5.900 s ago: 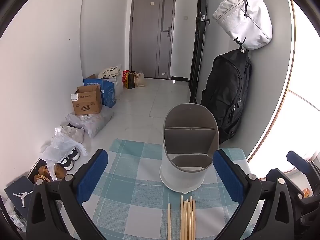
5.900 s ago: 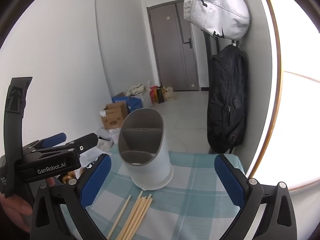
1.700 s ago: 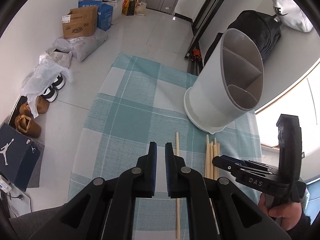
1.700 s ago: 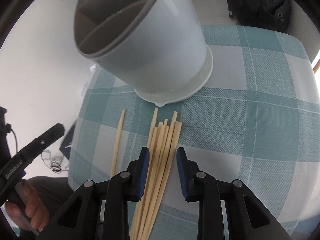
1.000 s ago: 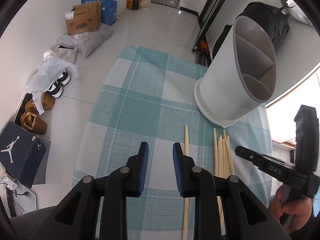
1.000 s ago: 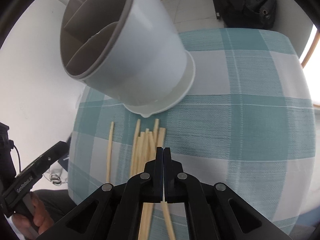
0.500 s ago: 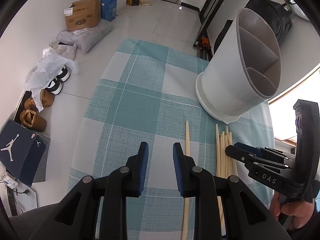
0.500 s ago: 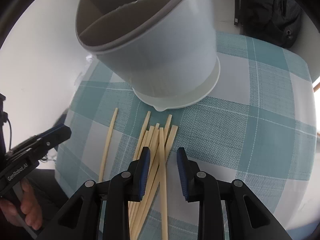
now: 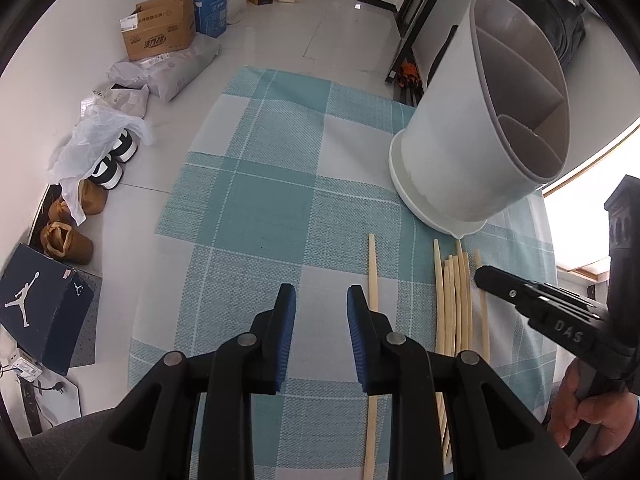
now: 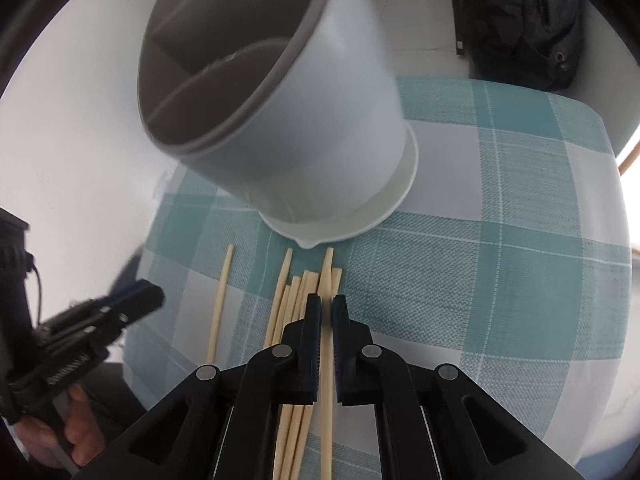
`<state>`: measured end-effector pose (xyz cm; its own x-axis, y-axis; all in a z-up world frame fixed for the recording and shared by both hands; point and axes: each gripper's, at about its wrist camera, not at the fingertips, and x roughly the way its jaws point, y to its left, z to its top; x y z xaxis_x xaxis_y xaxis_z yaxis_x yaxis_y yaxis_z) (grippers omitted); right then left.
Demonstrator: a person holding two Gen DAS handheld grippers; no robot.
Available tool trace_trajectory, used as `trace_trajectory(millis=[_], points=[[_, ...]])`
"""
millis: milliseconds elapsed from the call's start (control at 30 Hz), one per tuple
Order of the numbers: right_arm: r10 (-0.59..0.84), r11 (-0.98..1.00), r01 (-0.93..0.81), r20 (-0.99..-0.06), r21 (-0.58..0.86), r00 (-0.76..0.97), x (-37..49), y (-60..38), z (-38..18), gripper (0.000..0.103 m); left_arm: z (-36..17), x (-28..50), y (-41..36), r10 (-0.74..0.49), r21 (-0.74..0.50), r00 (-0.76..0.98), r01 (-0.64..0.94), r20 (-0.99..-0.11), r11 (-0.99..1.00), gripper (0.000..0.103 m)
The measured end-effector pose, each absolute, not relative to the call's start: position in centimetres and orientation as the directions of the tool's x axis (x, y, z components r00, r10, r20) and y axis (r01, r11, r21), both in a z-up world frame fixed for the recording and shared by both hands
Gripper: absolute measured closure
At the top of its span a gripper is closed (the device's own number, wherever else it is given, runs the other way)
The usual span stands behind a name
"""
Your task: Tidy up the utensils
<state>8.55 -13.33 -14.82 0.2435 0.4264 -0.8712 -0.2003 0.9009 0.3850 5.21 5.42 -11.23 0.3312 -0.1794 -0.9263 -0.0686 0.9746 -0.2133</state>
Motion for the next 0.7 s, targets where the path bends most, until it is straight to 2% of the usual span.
trace_trajectory(millis=[67,167,433,600,700], points=[[0.456,0.888,-0.188,-0.855,0.419,0.248,8.5,-13.8,-14.7,0.098,-11.3,5.3,5.2,-0.184,-0.217,0.333,-0.065,-0.925,0.974,0.062],[0.500,0.866,-0.190,-0.817,0.463,0.287,8.2,-14.5,-13.7,0.098,-11.3,5.4,4.8,-0.185,-0.216,0.342,-0.054,-0.921,0.975,0.053],[0.581,0.809,-0.198,-0.700,0.554,0.416,6.8,-16.9,-10.4,0.098,-12.8,6.5,3.5,-0.153,-0.172,0.286,-0.043,-0.946,0.984,0.053],[0.593,0.790,-0.187,-0.650,0.584,0.475,6.5,-19.1,-8.7,0.098,-13.3,6.6,2.8,-0.153,-0.162,0.249,-0.016,-0.956,0.987,0.053],[0.596,0.782,-0.186,-0.628,0.594,0.501,6.1,-20.1,-8.3,0.098,-13.3,6.6,2.1,-0.111,-0.113,0.241,0.008,-0.964,0.994,0.053]])
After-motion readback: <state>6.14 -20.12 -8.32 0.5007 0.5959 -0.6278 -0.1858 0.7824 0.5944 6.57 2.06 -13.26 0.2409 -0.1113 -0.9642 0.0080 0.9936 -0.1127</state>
